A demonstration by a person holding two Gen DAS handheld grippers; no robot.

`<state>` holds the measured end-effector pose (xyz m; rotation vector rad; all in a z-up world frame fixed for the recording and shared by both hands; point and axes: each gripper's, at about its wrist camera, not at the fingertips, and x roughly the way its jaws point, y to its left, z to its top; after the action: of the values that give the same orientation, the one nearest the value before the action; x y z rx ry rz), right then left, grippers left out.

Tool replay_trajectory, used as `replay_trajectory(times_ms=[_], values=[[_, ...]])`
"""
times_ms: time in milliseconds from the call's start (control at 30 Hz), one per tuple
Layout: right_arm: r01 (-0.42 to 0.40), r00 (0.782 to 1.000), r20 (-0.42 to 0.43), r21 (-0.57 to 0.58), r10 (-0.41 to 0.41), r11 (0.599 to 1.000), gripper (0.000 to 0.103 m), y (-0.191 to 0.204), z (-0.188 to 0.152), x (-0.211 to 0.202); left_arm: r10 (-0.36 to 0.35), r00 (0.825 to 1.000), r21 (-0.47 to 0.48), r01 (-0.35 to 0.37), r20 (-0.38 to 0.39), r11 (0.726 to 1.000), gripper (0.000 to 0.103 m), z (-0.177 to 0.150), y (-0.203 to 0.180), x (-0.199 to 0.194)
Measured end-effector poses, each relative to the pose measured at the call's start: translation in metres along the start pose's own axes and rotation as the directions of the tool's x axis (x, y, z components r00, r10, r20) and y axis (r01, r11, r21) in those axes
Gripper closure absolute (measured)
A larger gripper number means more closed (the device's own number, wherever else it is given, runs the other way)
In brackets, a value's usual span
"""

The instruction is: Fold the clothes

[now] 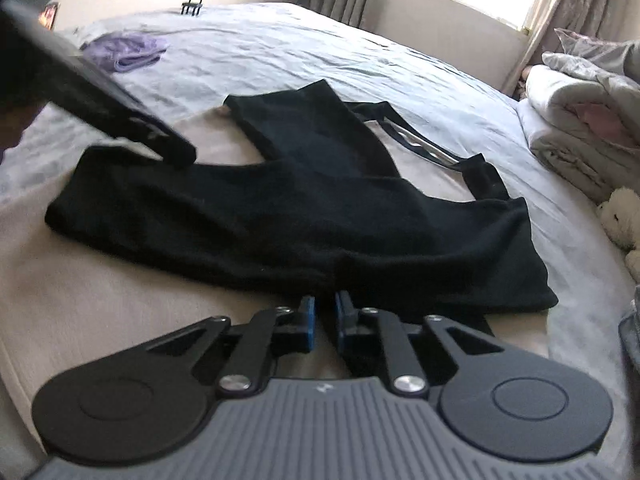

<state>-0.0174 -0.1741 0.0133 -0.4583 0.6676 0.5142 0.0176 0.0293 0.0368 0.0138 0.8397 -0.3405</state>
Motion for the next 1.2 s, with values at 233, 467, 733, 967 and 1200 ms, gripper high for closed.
replay_trajectory(times_ms=[233,467,733,967,1200], values=[[-0.116,0.992,0.062,0.066,0.112,0.991,0.084,-0.021,0.004,-0.022,0.057,0.998,0.017,-0.057,-0.013,0.998,0.097,-0.001,-0.004,0.0],[-0.089,0.992,0.111,0.277,0.06,0.957,0.079,-0.056,0.013,0.0,0.062,0.998,0.041,-0.062,0.005,0.997,0.095,-0.002,-0.008,0.002],[0.025,0.999,0.032,0.416,-0.041,0.909,0.072,-0.123,0.001,-0.014,0.073,0.997,0.03,-0.073,0.008,0.997,0.094,-0.001,-0.002,0.001],[0.053,0.995,0.033,0.641,-0.096,0.766,0.062,-0.203,-0.023,0.011,0.068,0.997,0.034,-0.069,0.041,0.997,0.093,0.002,-0.002,0.001],[0.112,0.993,-0.046,0.616,-0.107,0.78,0.09,-0.194,-0.018,0.025,0.113,0.993,0.099,-0.115,0.032,0.988,0.094,0.0,-0.014,0.012]])
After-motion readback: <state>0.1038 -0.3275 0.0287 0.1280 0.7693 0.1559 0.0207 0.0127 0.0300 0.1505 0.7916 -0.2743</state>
